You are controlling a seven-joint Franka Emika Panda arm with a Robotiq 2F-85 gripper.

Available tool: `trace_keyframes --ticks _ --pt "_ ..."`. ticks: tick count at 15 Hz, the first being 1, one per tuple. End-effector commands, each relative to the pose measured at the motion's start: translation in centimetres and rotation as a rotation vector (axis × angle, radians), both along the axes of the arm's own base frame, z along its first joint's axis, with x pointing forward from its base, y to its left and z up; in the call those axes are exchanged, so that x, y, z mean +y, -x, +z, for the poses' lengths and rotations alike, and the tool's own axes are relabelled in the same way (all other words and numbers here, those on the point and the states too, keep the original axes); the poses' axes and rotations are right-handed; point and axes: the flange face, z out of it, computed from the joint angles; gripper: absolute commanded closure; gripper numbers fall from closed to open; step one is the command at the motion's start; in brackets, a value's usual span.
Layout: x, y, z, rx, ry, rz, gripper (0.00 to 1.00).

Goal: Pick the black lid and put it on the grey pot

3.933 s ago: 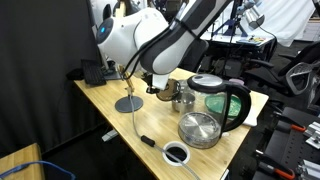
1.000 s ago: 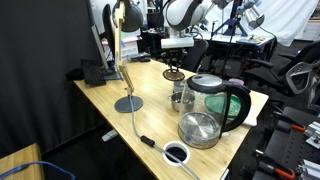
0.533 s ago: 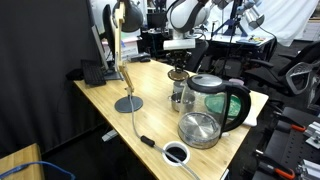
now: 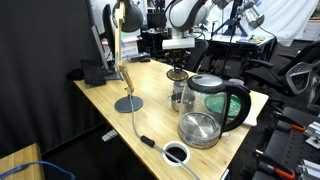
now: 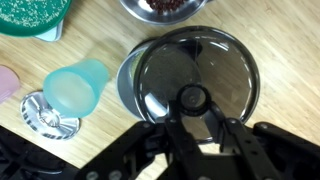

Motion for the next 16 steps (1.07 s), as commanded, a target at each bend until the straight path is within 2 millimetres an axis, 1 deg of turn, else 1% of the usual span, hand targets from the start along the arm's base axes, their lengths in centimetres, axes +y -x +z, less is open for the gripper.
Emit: trace_keyframes --ticks 1,8,12,16 --pt "-0.2 -0.1 -0.1 0.004 -0.003 -0.006 0.92" --pt "-3.6 0.2 -1.6 0.038 0.007 -0.070 0.92" --pt "-4.5 0.5 -2.7 0.066 0.003 -0.089 0.92" --pt "-4.5 0.4 -3.9 0.070 -0.005 -0.083 0.92"
